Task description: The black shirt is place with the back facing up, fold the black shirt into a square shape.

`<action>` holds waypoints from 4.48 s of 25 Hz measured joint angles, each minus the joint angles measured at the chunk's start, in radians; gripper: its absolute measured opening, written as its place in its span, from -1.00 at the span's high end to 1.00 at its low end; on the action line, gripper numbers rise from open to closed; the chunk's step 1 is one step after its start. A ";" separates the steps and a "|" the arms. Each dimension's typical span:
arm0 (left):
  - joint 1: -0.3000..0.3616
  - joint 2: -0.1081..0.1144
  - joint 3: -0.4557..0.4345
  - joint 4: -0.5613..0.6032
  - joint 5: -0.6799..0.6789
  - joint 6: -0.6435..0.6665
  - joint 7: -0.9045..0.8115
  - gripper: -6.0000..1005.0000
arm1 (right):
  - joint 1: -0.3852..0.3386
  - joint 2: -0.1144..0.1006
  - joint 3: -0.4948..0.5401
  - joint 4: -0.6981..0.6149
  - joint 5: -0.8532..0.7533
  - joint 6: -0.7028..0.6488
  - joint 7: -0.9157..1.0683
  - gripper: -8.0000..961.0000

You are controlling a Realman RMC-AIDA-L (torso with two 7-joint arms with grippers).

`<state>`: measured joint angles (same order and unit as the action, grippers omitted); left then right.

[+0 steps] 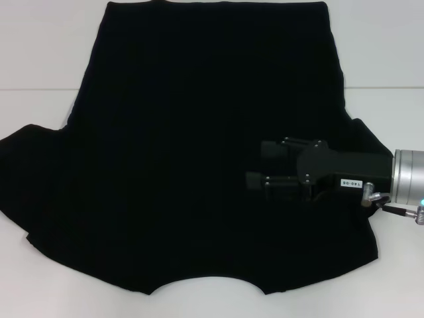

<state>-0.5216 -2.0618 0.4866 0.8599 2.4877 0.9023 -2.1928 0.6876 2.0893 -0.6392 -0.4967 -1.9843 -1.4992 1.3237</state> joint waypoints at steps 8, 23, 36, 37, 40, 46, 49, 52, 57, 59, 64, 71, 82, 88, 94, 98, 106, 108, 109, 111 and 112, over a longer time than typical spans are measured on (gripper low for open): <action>-0.005 0.005 0.000 0.003 0.000 0.001 -0.002 0.98 | 0.004 0.000 -0.003 0.007 0.008 0.010 -0.001 -0.84; -0.020 0.011 0.009 0.089 0.002 0.121 -0.004 0.98 | -0.007 0.000 0.004 0.012 0.007 0.010 0.002 -0.84; -0.084 -0.006 0.136 0.085 -0.002 0.155 -0.003 0.98 | -0.015 0.000 0.004 0.022 0.007 0.011 0.000 -0.84; -0.084 -0.006 0.136 0.085 -0.002 0.155 -0.003 0.98 | -0.015 0.000 0.004 0.022 0.007 0.011 0.000 -0.84; -0.110 -0.016 0.162 0.084 -0.007 0.157 -0.003 0.98 | -0.015 0.000 0.003 0.022 0.007 0.011 0.000 -0.84; -0.122 -0.043 0.231 0.086 -0.008 0.159 0.000 0.98 | -0.021 0.000 0.004 0.021 0.007 0.011 0.000 -0.84; -0.119 -0.056 0.257 0.089 -0.009 0.159 0.005 0.98 | -0.022 0.000 0.004 0.021 0.007 0.011 0.000 -0.84; -0.114 -0.066 0.271 0.091 -0.009 0.159 0.006 0.98 | -0.023 0.000 0.004 0.021 0.007 0.011 0.000 -0.84; -0.115 -0.082 0.273 0.092 -0.010 0.163 0.008 0.98 | -0.024 -0.002 0.004 0.021 0.007 0.012 -0.002 -0.84; -0.119 -0.090 0.274 0.089 -0.010 0.164 0.007 0.98 | -0.025 -0.002 0.004 0.019 0.007 0.013 -0.002 -0.84; -0.133 -0.099 0.274 0.084 -0.010 0.180 -0.015 0.97 | -0.025 -0.002 0.004 0.015 0.007 0.014 -0.003 -0.84; -0.146 -0.097 0.274 0.085 -0.036 0.260 -0.017 0.52 | -0.025 -0.008 0.020 0.011 0.007 0.014 -0.003 -0.84; -0.086 -0.060 0.262 0.018 -0.454 0.636 0.267 0.03 | -0.031 -0.096 0.073 0.006 -0.004 0.049 0.224 -0.84; -0.069 -0.074 0.270 -0.125 -0.584 0.731 0.608 -0.52 | -0.034 -0.175 0.064 -0.031 -0.125 0.116 0.547 -0.84; -0.068 -0.096 0.276 -0.215 -0.572 0.715 0.815 -0.87 | -0.055 -0.194 0.070 -0.141 -0.281 0.146 0.756 -0.84; -0.068 -0.099 0.319 -0.238 -0.543 0.694 0.908 -0.89 | -0.052 -0.205 0.071 -0.173 -0.377 0.160 0.860 -0.84; -0.072 -0.102 0.391 -0.237 -0.483 0.664 0.947 -0.89 | -0.042 -0.206 0.066 -0.170 -0.468 0.222 0.969 -0.84; -0.074 -0.102 0.391 -0.237 -0.481 0.660 0.948 -0.89 | -0.037 -0.204 0.065 -0.155 -0.470 0.232 0.980 -0.84; -0.074 -0.102 0.391 -0.237 -0.481 0.660 0.948 -0.89 | -0.034 -0.203 0.065 -0.144 -0.470 0.233 0.982 -0.84; -0.074 -0.102 0.391 -0.237 -0.481 0.660 0.949 -0.89 | -0.029 -0.201 0.064 -0.126 -0.470 0.234 0.983 -0.84; -0.075 -0.102 0.392 -0.237 -0.481 0.660 0.949 -0.89 | -0.026 -0.199 0.063 -0.118 -0.470 0.236 0.983 -0.84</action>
<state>-0.5963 -2.1640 0.8782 0.6233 2.0065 1.5619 -1.2437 0.6611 1.8900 -0.5760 -0.6147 -2.4544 -1.2630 2.3071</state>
